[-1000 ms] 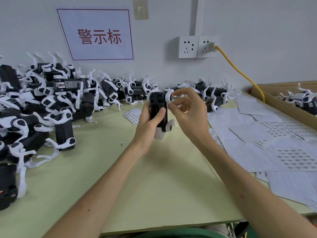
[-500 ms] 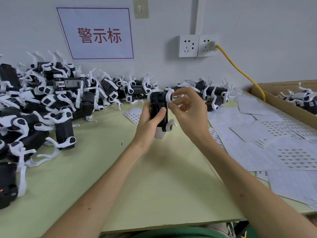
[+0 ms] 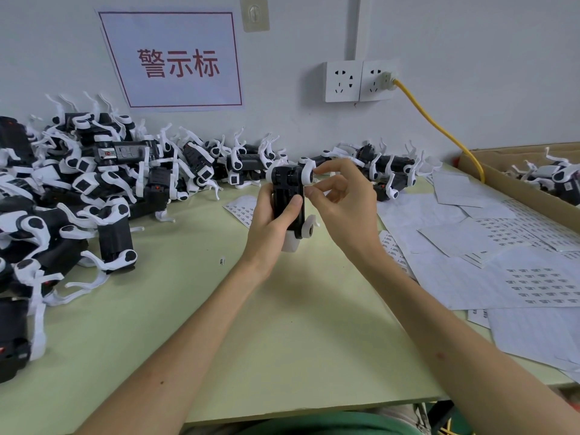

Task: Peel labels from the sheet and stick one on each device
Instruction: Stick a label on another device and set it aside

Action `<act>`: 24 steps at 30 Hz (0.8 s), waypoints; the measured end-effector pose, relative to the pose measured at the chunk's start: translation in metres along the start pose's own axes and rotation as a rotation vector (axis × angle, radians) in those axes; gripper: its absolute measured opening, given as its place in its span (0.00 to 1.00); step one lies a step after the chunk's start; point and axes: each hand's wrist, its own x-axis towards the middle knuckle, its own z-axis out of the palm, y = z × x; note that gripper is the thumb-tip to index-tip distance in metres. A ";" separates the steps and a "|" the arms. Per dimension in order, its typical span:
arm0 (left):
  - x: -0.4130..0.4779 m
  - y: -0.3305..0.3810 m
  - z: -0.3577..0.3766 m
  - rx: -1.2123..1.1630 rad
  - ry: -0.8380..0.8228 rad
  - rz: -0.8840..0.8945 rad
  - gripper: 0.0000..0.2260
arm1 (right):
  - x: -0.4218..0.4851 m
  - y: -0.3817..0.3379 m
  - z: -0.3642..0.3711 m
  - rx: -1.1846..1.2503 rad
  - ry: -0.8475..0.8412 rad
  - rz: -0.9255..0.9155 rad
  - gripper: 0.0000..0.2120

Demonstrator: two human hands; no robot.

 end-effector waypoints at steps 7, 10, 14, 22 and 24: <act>-0.001 -0.002 -0.002 0.035 -0.007 0.034 0.15 | -0.001 -0.001 -0.001 0.011 0.005 0.003 0.09; -0.001 -0.001 -0.003 0.041 -0.009 0.038 0.15 | -0.001 0.000 -0.001 0.024 0.004 0.012 0.09; -0.001 0.001 -0.002 0.019 -0.017 0.042 0.15 | -0.002 0.000 0.000 0.026 0.001 0.011 0.09; -0.003 0.002 -0.005 -0.020 -0.040 0.061 0.10 | -0.002 0.001 -0.001 0.022 0.002 0.011 0.09; -0.003 0.002 -0.005 -0.023 -0.044 0.061 0.10 | -0.002 0.001 -0.002 0.031 -0.006 0.021 0.08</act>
